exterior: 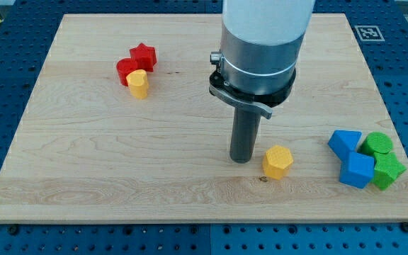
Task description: Move the arm towards the yellow heart
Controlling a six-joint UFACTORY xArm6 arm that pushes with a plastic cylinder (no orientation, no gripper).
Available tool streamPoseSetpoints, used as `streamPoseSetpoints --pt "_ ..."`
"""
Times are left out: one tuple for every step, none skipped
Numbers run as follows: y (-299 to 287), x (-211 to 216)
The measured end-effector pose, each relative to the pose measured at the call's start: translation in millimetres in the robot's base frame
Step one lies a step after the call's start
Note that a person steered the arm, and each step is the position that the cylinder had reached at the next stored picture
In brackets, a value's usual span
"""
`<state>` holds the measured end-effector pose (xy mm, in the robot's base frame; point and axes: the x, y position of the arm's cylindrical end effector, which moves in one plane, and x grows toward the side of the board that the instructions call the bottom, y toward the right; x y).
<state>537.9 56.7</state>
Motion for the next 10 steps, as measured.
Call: streamPoseSetpoints --pt "42.1 7.8" --pt "55.2 15.3" --pt "46.1 20.7" --pt "68.9 26.7" --pt "82.3 26.7" --pt "82.3 26.7" --pt "82.4 19.9" --pt "82.4 19.9" --pt "82.4 7.3" --pt "82.1 4.2"
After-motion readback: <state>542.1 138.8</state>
